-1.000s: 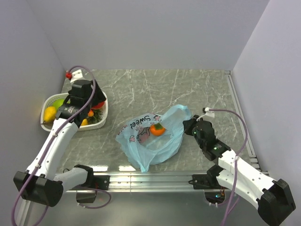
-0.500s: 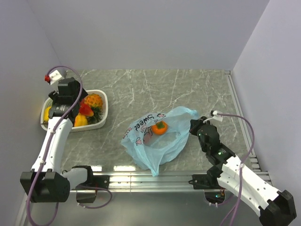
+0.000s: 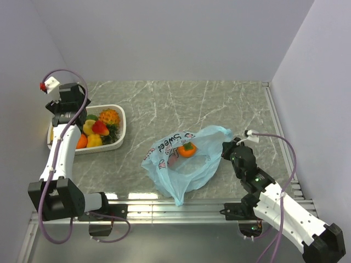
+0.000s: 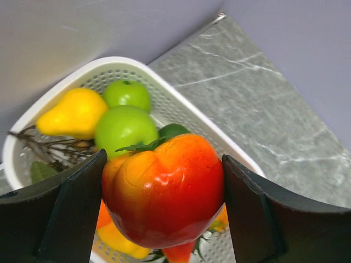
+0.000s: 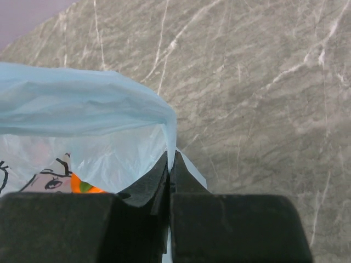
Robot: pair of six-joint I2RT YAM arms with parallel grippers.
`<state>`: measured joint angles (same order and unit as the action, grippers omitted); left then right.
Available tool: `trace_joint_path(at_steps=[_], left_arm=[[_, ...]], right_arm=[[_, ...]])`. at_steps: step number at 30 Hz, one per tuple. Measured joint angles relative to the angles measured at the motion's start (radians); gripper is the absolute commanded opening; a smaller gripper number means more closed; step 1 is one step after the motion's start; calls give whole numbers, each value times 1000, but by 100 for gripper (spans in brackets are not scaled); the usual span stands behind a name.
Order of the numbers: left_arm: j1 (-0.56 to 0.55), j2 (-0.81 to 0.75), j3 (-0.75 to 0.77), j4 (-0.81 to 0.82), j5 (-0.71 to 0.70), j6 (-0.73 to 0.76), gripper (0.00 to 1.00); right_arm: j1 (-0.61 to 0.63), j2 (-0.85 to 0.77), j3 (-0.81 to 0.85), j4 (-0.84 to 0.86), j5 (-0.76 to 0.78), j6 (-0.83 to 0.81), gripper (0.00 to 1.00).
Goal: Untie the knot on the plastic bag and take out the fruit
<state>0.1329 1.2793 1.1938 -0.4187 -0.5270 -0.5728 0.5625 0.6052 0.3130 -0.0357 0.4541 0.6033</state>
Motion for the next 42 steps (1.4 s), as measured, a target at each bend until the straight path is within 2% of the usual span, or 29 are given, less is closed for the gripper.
trace_joint_path(at_steps=[6, 14, 20, 21, 22, 23, 24, 27, 29, 42], left_arm=[[53, -22, -92, 32, -66, -35, 39], [192, -44, -182, 39, -109, -156, 40], [291, -1, -183, 61, -70, -206, 48], [304, 20, -182, 58, -58, -211, 52], [313, 38, -182, 55, -47, -218, 61], [318, 56, -182, 50, -36, -225, 63], [319, 67, -183, 45, -24, -233, 74], [317, 68, -186, 35, -5, -249, 94], [317, 60, -186, 38, 3, -256, 99], [317, 51, -186, 39, 32, -283, 99]], right_arm=[[0, 3, 16, -41, -7, -2, 0], [0, 35, 73, -74, -21, -10, 0], [0, 6, 75, -101, -26, -13, 0], [0, 2, 75, -105, -26, -14, 0], [0, -2, 75, -109, -26, -14, 0], [0, -5, 75, -111, -26, -16, 0], [0, -7, 75, -111, -26, -17, 0], [0, -7, 75, -111, -27, -16, 0], [0, -6, 75, -111, -29, -16, 0], [0, -9, 75, -111, -29, -16, 0]])
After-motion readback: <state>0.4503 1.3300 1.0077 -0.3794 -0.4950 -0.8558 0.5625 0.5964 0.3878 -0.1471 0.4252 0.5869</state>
